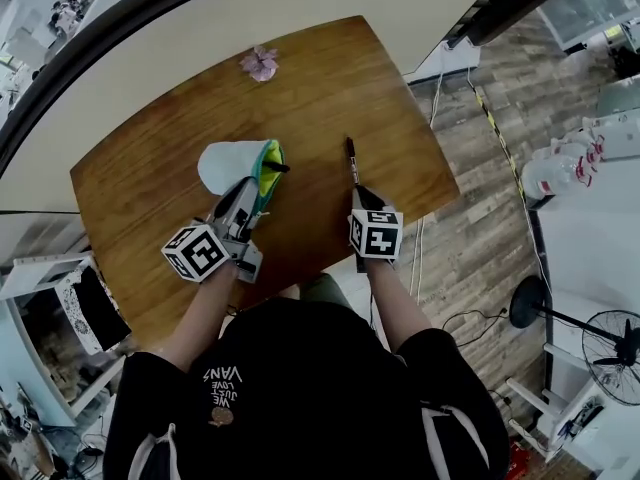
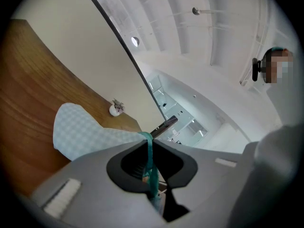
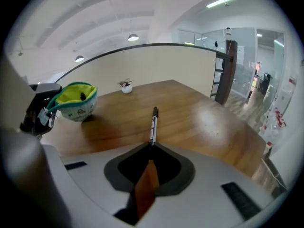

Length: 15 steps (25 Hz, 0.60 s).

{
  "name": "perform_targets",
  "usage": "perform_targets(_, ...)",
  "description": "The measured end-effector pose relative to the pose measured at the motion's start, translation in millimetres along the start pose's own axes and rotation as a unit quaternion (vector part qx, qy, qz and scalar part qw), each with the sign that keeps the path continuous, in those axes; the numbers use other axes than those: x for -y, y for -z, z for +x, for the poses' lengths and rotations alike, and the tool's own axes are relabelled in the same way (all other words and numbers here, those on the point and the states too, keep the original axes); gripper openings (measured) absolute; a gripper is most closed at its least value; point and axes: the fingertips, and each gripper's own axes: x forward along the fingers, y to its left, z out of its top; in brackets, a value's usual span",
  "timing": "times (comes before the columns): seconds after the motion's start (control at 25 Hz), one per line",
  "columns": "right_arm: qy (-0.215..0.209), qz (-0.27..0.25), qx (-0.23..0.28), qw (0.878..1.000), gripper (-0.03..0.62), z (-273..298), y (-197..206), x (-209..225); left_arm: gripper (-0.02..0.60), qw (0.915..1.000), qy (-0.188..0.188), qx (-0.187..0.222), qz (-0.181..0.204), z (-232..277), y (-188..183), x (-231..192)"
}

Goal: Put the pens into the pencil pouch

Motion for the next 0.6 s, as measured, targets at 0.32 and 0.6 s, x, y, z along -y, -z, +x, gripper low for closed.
perform_targets(0.32,-0.068,-0.001,0.051,0.996,0.041,-50,-17,-74,0.040,0.9981,0.033,0.040,-0.035,-23,-29,11)
perform_targets(0.6,-0.124,-0.019,0.084,0.989,0.041,-90,-32,-142,0.040,0.9986,0.039,0.032,-0.014,-44,-32,6)
